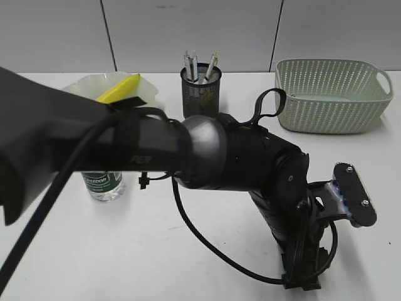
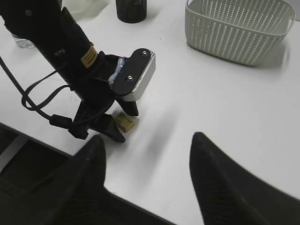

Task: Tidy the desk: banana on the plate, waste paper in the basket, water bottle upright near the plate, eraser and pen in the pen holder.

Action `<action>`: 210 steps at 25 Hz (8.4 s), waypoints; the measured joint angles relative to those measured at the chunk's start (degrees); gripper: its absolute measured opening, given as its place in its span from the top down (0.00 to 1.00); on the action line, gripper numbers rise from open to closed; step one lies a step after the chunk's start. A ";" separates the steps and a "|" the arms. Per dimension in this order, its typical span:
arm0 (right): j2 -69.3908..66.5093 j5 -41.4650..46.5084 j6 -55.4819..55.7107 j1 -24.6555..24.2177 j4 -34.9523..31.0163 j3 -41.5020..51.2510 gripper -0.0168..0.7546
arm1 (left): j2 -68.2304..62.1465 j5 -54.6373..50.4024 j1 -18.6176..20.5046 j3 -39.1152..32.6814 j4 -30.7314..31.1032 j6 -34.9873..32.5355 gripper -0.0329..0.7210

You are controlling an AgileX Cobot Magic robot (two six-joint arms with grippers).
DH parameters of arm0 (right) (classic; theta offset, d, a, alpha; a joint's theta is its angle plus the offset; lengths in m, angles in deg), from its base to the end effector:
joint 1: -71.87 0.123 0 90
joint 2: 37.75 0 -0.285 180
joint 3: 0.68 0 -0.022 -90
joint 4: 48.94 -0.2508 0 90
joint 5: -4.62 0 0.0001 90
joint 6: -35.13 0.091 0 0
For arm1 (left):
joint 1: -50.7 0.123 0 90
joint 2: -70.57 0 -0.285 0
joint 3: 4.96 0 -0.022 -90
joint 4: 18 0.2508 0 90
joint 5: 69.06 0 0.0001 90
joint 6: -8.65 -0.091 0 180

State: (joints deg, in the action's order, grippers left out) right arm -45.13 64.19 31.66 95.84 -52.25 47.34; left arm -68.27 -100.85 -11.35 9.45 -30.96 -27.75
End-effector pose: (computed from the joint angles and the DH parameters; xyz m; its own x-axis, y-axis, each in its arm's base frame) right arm -0.0076 0.0016 0.2817 -0.3710 -0.1991 -0.9070 -0.4588 0.8885 -0.0074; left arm 0.2113 -0.4213 0.1046 -0.0006 0.9075 -0.4200 0.9961 0.0375 0.0798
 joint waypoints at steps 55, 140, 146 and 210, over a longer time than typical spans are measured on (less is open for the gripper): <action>0.00 0.00 0.00 0.00 0.00 0.00 0.39 | -1.44 -8.09 0.05 7.69 7.58 0.05 0.31; 0.00 0.00 0.02 0.00 0.00 0.00 0.39 | 5.57 21.27 30.23 7.71 3.81 9.04 0.71; 0.00 0.00 0.02 0.00 0.00 0.00 0.39 | 3.09 23.06 30.23 7.71 3.94 9.04 0.71; 0.00 -0.06 0.02 0.00 0.00 0.00 0.39 | 80.67 -37.91 31.90 -10.37 19.20 31.06 0.53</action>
State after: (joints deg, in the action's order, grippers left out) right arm -45.13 64.13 31.68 95.84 -52.25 47.34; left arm 12.40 -138.76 20.55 -0.91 -11.76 3.31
